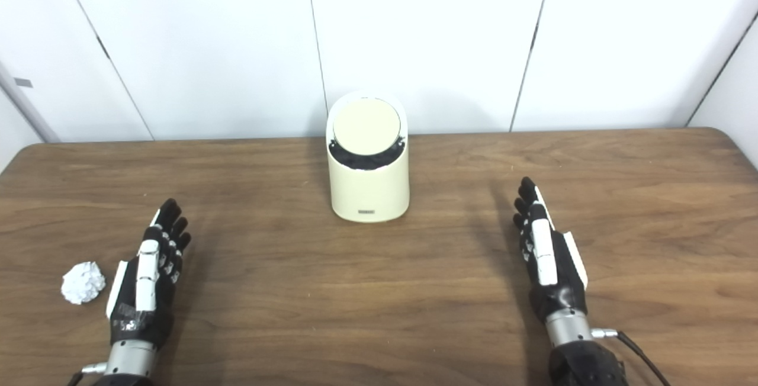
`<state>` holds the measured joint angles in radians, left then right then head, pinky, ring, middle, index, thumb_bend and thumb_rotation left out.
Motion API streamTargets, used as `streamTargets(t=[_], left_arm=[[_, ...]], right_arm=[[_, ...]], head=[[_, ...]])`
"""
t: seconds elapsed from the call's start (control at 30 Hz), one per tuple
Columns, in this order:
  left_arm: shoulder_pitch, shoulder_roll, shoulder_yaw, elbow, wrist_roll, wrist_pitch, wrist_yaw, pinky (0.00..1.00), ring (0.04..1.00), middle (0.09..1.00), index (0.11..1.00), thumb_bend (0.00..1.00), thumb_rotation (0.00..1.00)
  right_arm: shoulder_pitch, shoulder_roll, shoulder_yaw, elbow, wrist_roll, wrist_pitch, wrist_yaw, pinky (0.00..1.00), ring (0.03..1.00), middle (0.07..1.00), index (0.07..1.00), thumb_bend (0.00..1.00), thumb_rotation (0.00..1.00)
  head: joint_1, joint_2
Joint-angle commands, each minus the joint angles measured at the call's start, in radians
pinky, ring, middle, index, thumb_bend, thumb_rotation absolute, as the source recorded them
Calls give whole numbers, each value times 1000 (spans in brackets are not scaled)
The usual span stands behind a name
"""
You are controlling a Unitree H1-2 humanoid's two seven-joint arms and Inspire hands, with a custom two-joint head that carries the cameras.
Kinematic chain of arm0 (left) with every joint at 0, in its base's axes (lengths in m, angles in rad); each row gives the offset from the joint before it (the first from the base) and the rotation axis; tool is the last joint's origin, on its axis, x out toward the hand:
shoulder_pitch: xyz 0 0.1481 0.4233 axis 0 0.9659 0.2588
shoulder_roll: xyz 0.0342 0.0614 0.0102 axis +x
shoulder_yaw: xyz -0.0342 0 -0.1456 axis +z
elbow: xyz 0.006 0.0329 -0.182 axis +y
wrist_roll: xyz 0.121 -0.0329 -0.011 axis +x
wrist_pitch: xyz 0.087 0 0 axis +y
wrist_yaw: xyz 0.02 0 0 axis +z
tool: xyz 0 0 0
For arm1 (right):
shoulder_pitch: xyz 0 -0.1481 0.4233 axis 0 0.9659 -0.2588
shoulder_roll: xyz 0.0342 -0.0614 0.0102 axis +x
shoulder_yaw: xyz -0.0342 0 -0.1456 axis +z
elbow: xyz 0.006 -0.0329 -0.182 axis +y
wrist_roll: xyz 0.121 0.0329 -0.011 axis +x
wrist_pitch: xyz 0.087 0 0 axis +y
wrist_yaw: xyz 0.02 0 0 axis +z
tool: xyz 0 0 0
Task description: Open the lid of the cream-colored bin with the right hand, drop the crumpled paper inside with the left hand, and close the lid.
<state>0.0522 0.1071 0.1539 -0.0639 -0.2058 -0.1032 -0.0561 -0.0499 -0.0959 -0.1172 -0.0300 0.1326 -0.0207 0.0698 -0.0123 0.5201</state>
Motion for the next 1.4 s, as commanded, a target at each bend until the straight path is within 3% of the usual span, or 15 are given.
streamTargets(t=[0.0, 0.37, 0.6, 0.93, 1.17, 1.37], left_arm=[[19, -4, -6, 50, 6, -40, -12, 1000, 1000, 1000, 994, 396, 943], [19, -10, -9, 67, 6, -57, -9, 1000, 1000, 1000, 991, 391, 913], [15, -14, -15, 81, 17, -72, -5, 1000, 1000, 1000, 987, 376, 913], [12, -20, -19, 87, 40, -71, 10, 1000, 991, 989, 976, 377, 913], [15, -22, -23, 89, 55, -71, 9, 1000, 997, 991, 982, 379, 912], [17, -23, -21, 91, 60, -73, 11, 1000, 994, 988, 978, 398, 906]], right_arm=[[-10, -9, -3, 2, 2, -50, 5, 999, 990, 993, 960, 557, 1000], [-38, -24, -2, 18, -28, -71, -8, 987, 988, 992, 968, 524, 1000], [-100, -47, -2, 27, -70, -63, -23, 977, 966, 976, 959, 626, 860], [-230, -92, 24, -6, -120, 26, -16, 960, 952, 964, 933, 672, 814], [-291, -126, 47, -27, -143, 93, 0, 934, 934, 963, 946, 603, 792], [-337, -160, 83, -71, -223, 196, 10, 946, 943, 963, 939, 634, 824]], head=[[0, -4], [-7, -26], [-8, -33], [-13, -35], [-15, -32], [-16, -30]])
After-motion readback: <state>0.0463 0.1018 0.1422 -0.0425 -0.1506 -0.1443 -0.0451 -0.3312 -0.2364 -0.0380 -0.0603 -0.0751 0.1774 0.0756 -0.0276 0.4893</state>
